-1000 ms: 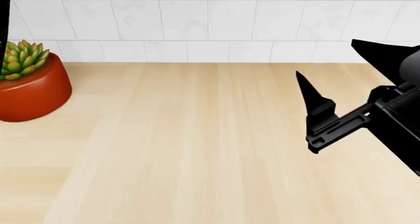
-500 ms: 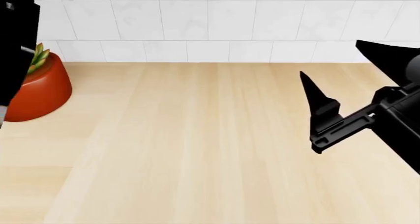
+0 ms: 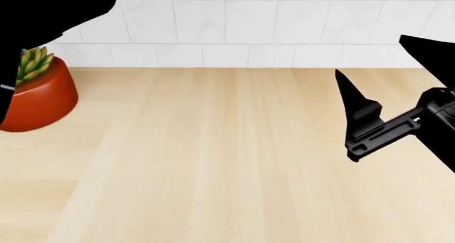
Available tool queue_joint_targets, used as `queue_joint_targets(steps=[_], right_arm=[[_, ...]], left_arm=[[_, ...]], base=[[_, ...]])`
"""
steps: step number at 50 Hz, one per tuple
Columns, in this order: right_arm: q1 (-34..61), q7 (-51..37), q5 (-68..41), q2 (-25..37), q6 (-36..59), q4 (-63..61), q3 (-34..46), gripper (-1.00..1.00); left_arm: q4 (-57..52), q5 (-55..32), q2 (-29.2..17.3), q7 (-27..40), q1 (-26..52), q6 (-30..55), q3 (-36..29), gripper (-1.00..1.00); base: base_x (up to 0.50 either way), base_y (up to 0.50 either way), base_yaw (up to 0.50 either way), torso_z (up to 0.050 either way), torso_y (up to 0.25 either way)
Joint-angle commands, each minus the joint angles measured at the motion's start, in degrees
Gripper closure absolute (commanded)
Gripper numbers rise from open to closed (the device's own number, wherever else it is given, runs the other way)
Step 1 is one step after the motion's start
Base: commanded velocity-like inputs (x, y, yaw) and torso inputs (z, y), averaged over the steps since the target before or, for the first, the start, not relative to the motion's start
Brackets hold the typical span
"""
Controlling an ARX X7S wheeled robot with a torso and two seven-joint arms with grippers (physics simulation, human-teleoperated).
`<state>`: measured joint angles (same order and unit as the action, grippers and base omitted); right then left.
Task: Pick the corn, bell pepper from the counter and place them in the cabinet. Then close the cabinet.
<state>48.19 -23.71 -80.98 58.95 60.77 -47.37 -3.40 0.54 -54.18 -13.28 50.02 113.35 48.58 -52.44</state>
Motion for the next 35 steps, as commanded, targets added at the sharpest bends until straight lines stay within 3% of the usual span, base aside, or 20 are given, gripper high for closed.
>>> queue_joint_targets(steps=[1,14,23,35], right_arm=[[2.4,-1.2,-1.9,0.9,0.3,0.5,0.1,-1.0],[1.4,-3.4,-3.7,3.0,-1.1,1.1,-3.8,-1.0],[-1.0,-5.3,-3.5,4.3,-2.1,1.6,-7.8,-1.0],[-3.9,-10.9,-5.8,7.5,-2.1,3.1,-16.5,-1.0]], left_arm=[[-9.3,-8.4,-6.8,5.3,-4.5,-0.5,3.8,-1.0],[-24.6,-14.1,-16.2,13.6,-10.4,-0.8,9.5,-1.0],[-35.0,-16.0,-22.6,17.6,-14.9,0.0,10.1,-1.0],[-41.7,-9.5,-32.9,15.1,-24.8,-2.6,7.6,-1.0]], base=[[0.0,0.0,0.0,0.0,0.0],[0.0,0.0,0.0,0.0,0.0],[0.0,0.0,0.0,0.0,0.0],[0.0,0.0,0.0,0.0,0.0]])
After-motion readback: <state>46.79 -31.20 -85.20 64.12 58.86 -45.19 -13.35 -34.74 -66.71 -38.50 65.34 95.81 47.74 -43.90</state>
